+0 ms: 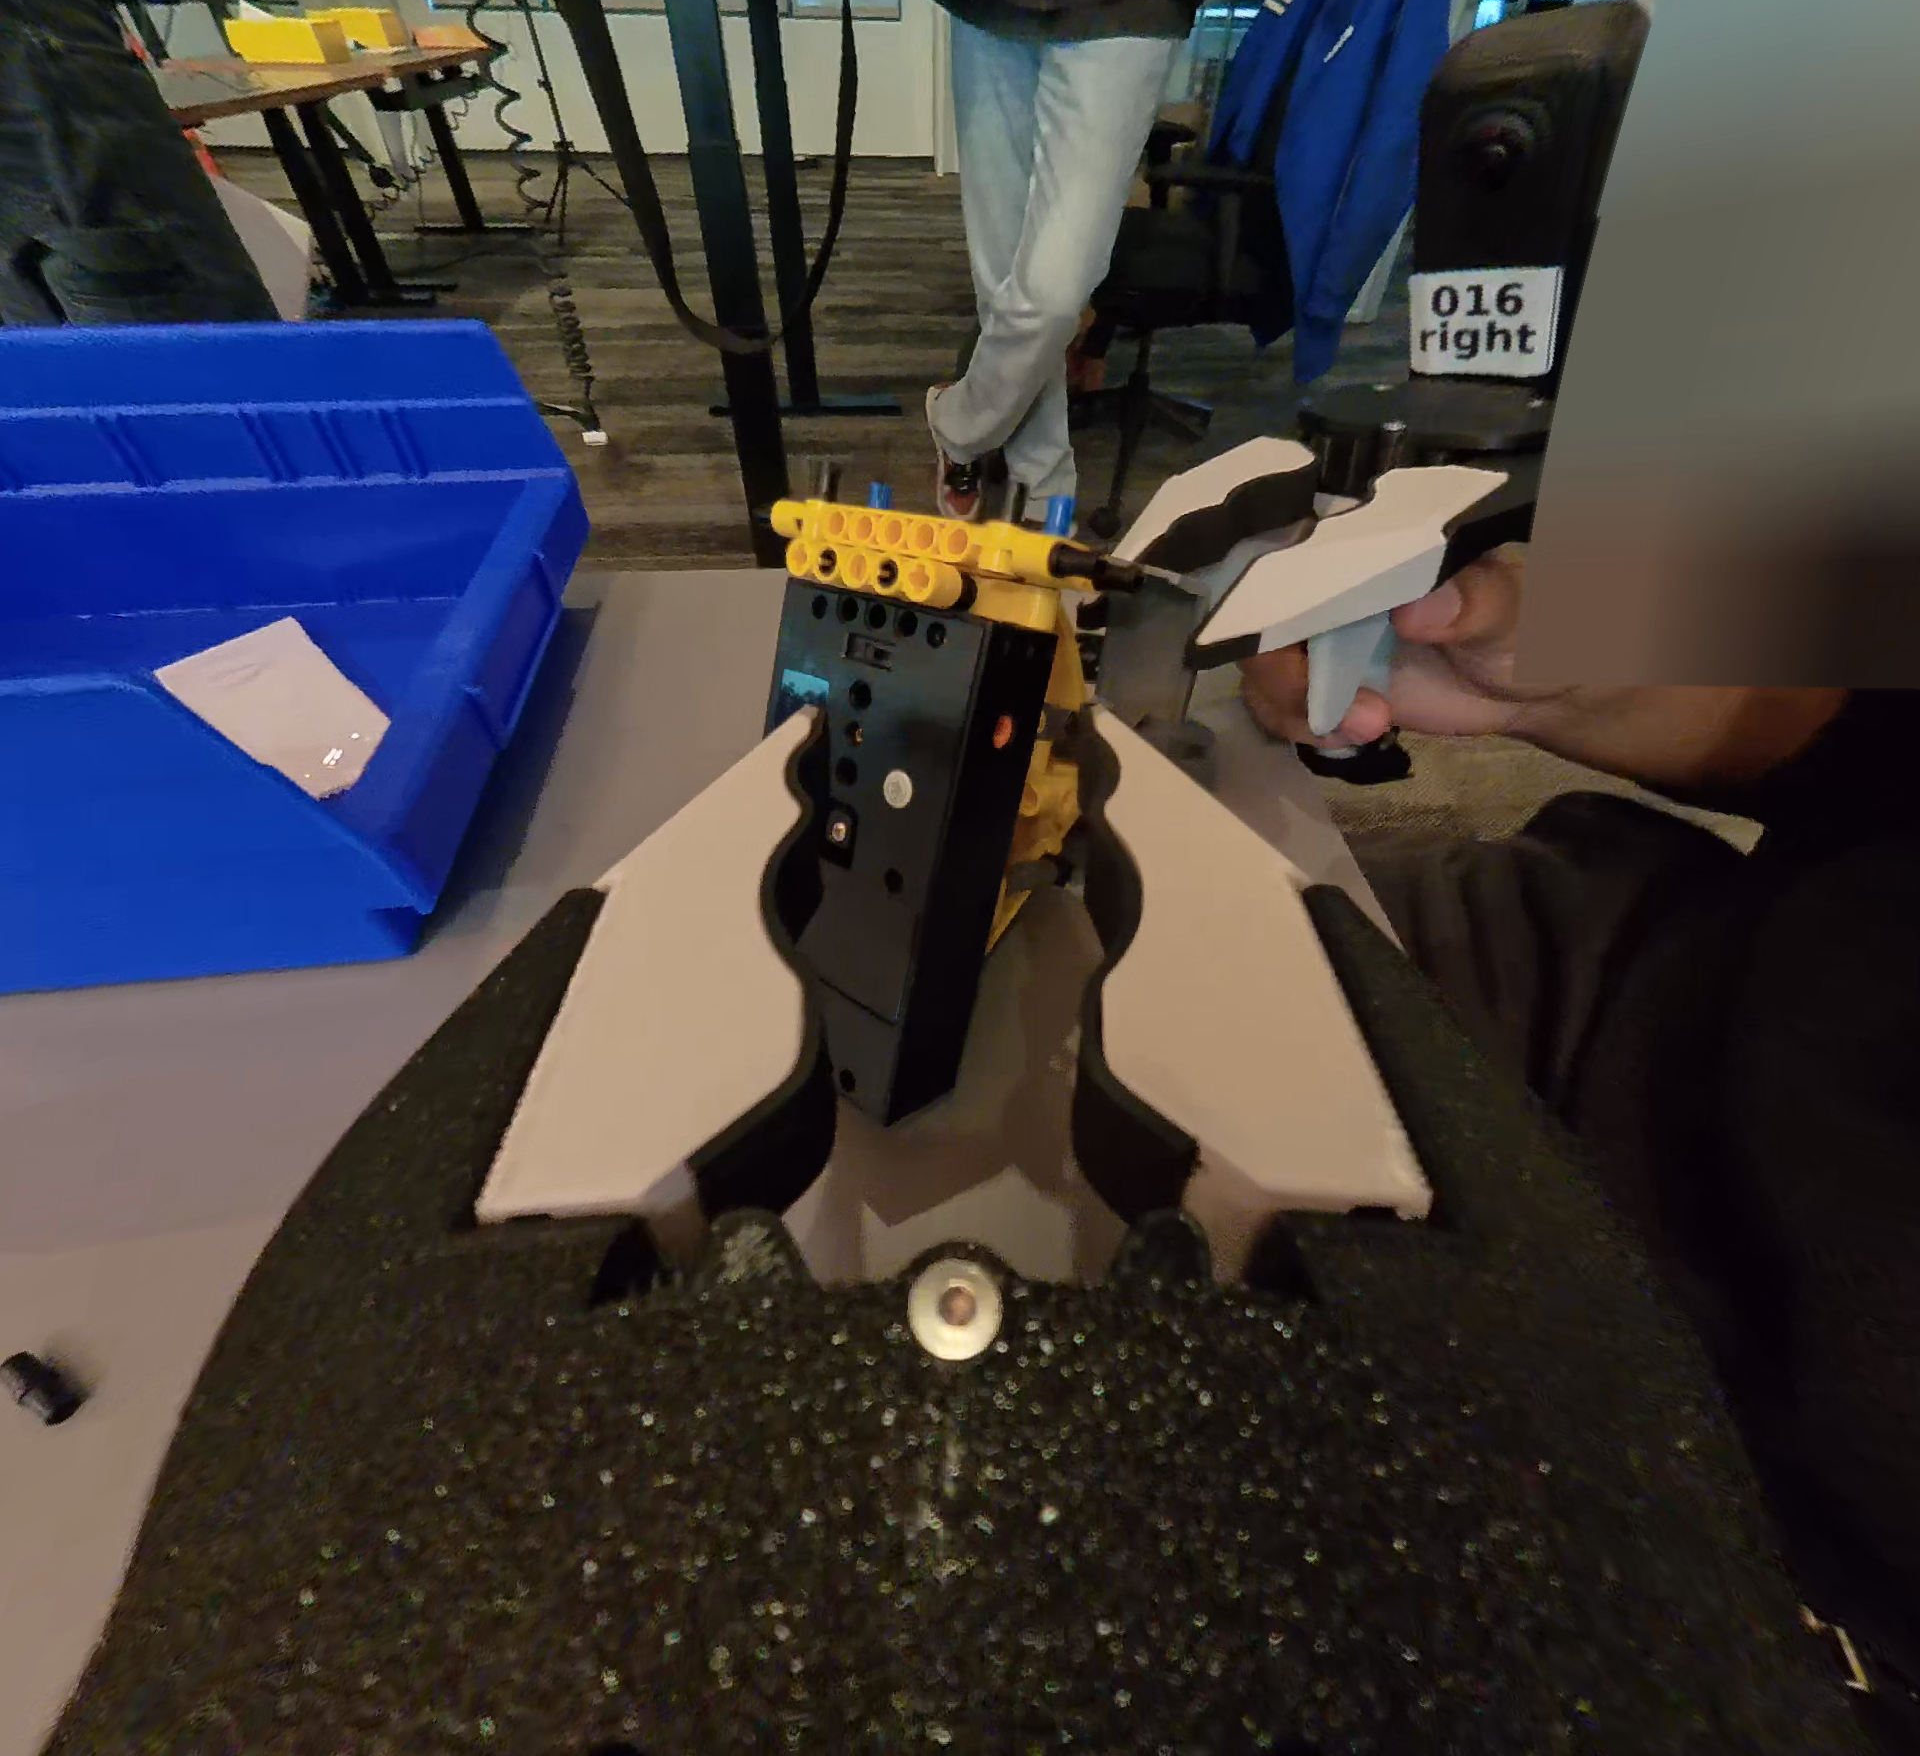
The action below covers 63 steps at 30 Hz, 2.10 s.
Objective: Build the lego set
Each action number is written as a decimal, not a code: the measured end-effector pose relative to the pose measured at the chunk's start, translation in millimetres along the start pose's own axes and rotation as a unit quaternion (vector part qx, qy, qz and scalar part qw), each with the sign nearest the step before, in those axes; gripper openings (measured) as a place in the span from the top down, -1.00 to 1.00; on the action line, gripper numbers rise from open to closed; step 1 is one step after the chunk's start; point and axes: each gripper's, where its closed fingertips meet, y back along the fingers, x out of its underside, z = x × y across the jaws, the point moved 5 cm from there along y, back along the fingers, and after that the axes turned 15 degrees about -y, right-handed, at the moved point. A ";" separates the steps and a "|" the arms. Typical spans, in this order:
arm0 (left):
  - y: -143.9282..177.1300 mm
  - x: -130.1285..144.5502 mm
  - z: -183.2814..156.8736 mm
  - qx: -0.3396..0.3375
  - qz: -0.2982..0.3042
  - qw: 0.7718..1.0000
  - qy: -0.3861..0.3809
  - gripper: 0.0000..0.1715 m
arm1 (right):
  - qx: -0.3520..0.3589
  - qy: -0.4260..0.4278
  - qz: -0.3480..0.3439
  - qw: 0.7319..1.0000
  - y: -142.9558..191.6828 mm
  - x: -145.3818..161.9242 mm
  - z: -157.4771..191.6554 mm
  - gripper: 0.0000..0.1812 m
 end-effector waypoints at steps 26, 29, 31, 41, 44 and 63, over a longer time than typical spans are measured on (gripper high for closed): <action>-25.3 8.9 36.1 0.161 0.093 0.982 -0.023 0.27 | -0.025 0.043 0.015 0.999 2.9 -4.7 3.5 0.73; -30.6 17.4 37.4 0.176 0.123 0.977 -0.016 0.26 | -0.026 0.034 0.020 0.999 1.5 -2.7 0.6 0.73; -34.7 24.3 36.9 0.192 0.143 0.971 -0.009 0.26 | -0.026 0.025 0.021 0.999 1.9 -2.6 -1.6 0.73; -51.6 46.5 40.7 0.165 0.212 0.963 0.022 0.20 | 0.014 0.041 0.033 0.999 6.5 -7.3 -11.5 0.73; -52.0 45.8 42.5 0.128 0.213 0.968 0.036 0.21 | 0.020 0.043 0.026 0.999 12.2 -13.6 -14.1 0.73; 42.3 50.9 -19.9 -0.003 0.273 0.960 0.067 0.57 | -0.015 -0.100 0.000 0.995 30.7 -31.1 -12.7 0.73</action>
